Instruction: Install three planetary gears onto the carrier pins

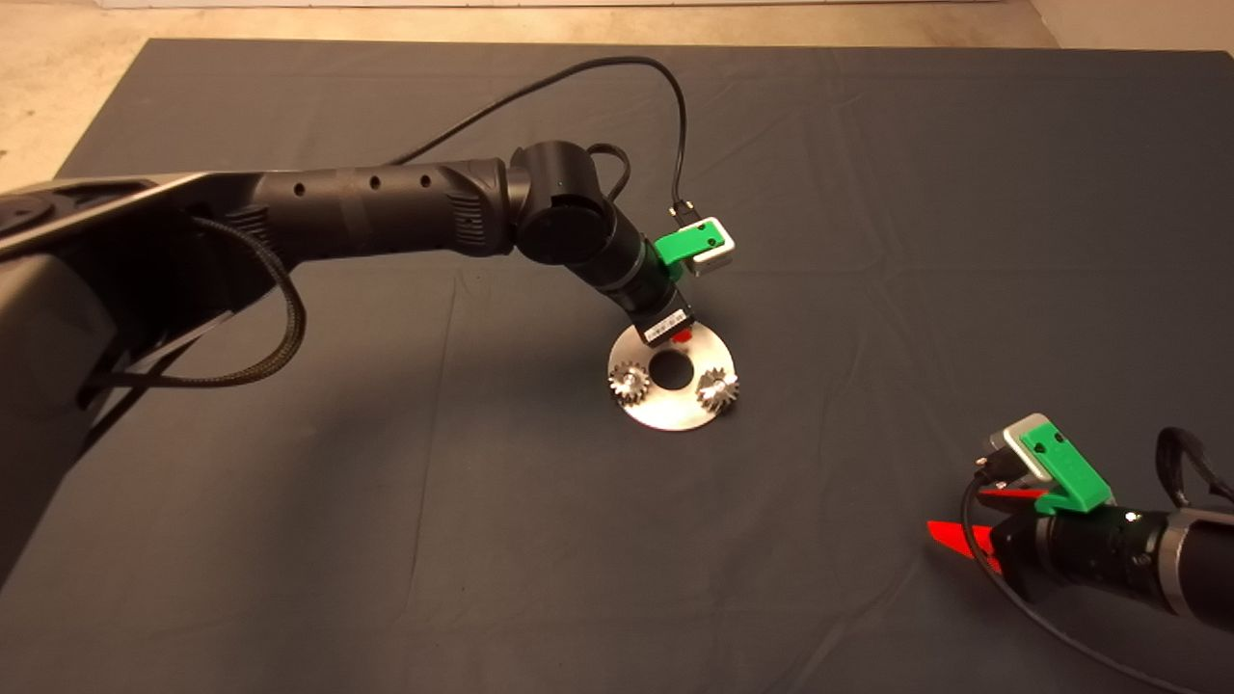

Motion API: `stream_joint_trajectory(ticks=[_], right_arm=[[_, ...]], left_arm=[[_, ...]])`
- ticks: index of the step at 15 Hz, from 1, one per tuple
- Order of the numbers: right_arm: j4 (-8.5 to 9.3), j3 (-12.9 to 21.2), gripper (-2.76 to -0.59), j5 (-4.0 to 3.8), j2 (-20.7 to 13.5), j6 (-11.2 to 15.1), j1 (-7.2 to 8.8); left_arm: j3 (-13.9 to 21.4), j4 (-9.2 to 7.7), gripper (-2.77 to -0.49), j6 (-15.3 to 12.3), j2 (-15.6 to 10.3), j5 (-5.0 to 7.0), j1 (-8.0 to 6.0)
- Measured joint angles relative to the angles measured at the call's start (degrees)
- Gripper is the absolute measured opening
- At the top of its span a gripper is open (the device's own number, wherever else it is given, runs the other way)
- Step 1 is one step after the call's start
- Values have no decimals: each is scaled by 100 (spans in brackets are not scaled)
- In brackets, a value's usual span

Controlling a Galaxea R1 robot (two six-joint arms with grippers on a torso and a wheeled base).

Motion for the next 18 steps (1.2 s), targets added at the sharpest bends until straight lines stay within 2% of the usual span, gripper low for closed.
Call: stream_joint_trajectory(ticks=[3,4,5,7,9,11,13,14,15,16,17,18], right_arm=[[0,0,-173,0,0,0,0],[0,0,-173,0,0,0,0],[0,0,-173,0,0,0,0],[0,0,-173,-2,0,0,-1],[0,0,-173,-6,19,2,1],[6,0,-173,-22,95,0,68],[26,0,-173,-33,331,0,288],[69,0,-173,-59,490,0,454],[116,0,-173,-84,661,0,604],[179,0,-173,-194,872,0,705],[227,0,-173,-358,1106,-2,764],[258,0,-173,-581,1394,-2,843]], left_arm=[[0,-2,-195,0,0,9,0],[0,-6,-187,0,0,50,-2],[0,-9,-180,0,2,106,-2],[11,-24,-180,-2,2,358,-55],[22,-28,-180,-2,-11,643,-314],[38,-58,-180,0,-87,918,-715],[133,-132,-180,0,-283,1257,-1131],[244,-135,-180,-5,-449,1402,-1234],[442,-138,-180,-23,-639,1560,-1253],[752,-165,-180,-55,-887,1695,-1242],[1155,-195,-180,-193,-1161,1795,-1242],[1647,-195,-180,-407,-1459,1893,-1245]])
